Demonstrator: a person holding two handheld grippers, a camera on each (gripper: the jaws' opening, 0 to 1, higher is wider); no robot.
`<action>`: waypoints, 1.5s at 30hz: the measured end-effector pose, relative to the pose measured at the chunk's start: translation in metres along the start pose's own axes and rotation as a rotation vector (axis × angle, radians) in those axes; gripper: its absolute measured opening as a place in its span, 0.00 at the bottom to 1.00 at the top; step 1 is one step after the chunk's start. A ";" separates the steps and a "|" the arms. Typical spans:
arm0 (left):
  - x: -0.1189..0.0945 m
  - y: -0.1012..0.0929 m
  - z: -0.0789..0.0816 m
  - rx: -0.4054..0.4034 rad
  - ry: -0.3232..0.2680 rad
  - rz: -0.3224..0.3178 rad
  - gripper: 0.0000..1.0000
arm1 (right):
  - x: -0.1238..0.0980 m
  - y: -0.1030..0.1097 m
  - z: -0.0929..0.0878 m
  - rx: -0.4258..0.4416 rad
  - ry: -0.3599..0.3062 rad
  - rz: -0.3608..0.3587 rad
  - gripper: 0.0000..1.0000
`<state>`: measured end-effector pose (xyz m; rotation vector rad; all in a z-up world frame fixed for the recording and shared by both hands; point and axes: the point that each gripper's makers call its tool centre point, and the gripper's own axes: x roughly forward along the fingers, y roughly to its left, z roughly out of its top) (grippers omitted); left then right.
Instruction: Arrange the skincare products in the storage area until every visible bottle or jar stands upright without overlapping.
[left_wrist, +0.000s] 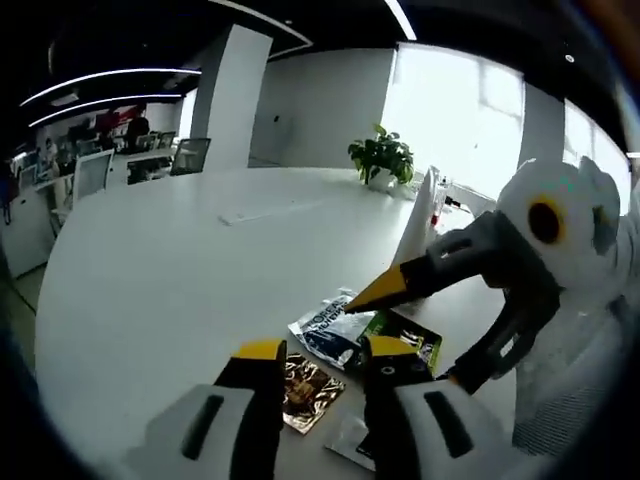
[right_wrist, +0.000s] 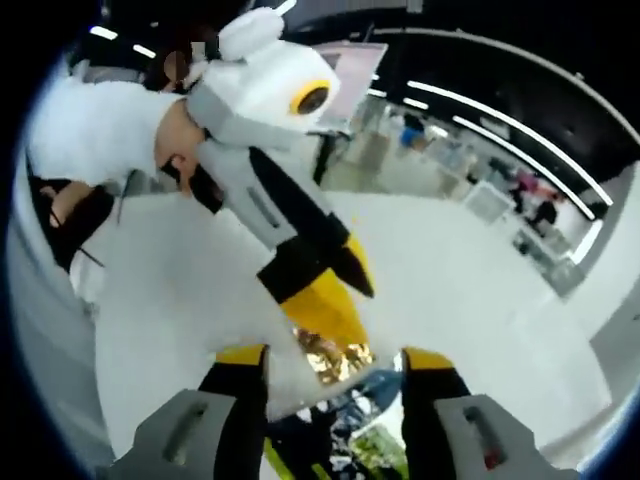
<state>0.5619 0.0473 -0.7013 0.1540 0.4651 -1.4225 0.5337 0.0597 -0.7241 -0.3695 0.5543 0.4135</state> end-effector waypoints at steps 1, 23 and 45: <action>-0.002 -0.001 0.005 0.011 -0.021 -0.001 0.41 | -0.003 0.000 0.000 0.018 0.000 0.003 0.58; -0.051 -0.040 0.015 0.171 0.037 -0.053 0.83 | -0.056 0.013 0.024 0.057 -0.058 0.014 0.99; -0.082 -0.065 0.010 0.144 0.051 -0.029 0.99 | -0.112 0.020 0.027 0.116 -0.096 -0.046 1.00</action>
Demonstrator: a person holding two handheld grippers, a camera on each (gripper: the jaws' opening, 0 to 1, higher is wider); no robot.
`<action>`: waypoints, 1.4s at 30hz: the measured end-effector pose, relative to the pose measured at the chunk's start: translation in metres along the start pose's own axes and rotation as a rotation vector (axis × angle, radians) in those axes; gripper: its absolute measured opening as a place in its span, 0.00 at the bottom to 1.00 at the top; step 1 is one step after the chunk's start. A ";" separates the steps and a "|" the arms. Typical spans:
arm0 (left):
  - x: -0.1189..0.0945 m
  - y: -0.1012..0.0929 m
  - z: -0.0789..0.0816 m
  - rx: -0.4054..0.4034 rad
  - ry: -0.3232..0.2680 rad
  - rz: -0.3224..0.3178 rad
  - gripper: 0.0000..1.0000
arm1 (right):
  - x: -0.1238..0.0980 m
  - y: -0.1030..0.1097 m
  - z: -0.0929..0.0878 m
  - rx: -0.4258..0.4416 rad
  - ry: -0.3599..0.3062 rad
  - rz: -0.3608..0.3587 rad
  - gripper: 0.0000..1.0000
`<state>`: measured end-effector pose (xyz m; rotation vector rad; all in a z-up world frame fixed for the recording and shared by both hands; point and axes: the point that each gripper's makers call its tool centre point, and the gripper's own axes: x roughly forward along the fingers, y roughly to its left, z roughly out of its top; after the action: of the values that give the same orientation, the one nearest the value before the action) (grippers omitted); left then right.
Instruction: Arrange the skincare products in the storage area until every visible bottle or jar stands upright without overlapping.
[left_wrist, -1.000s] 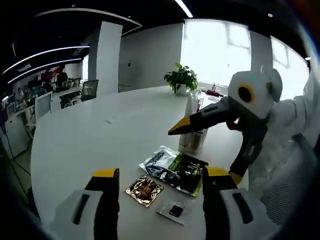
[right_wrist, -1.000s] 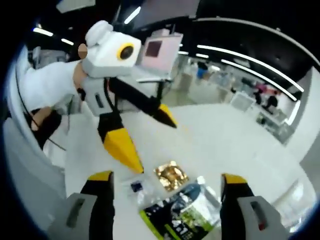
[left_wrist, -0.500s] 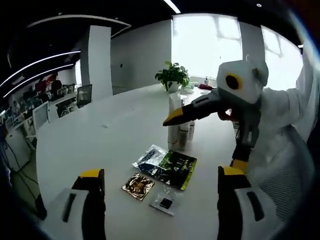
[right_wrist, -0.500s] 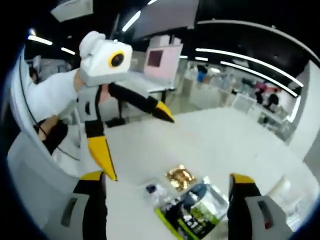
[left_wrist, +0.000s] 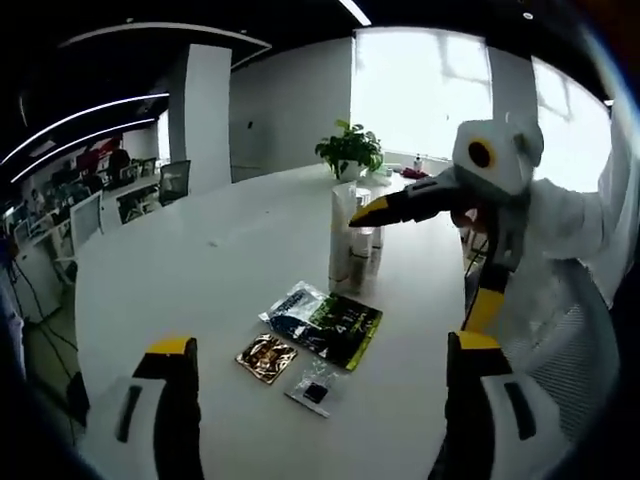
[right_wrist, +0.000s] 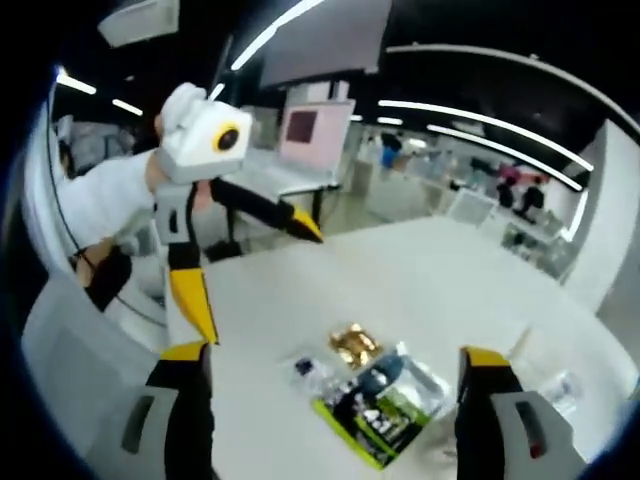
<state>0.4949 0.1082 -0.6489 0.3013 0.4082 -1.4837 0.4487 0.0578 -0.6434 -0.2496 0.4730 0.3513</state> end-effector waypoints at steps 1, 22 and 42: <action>-0.001 -0.001 0.000 0.000 -0.003 0.000 0.99 | -0.003 -0.002 0.001 0.005 -0.005 -0.010 1.00; -0.035 0.004 0.000 -0.071 -0.077 0.052 0.99 | -0.079 -0.044 -0.023 0.115 0.009 -0.214 1.00; -0.042 -0.018 0.001 -0.093 -0.051 0.110 0.99 | -0.113 -0.064 -0.040 0.136 0.038 -0.182 1.00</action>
<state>0.4756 0.1438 -0.6287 0.2088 0.4121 -1.3576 0.3632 -0.0431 -0.6130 -0.1654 0.5054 0.1359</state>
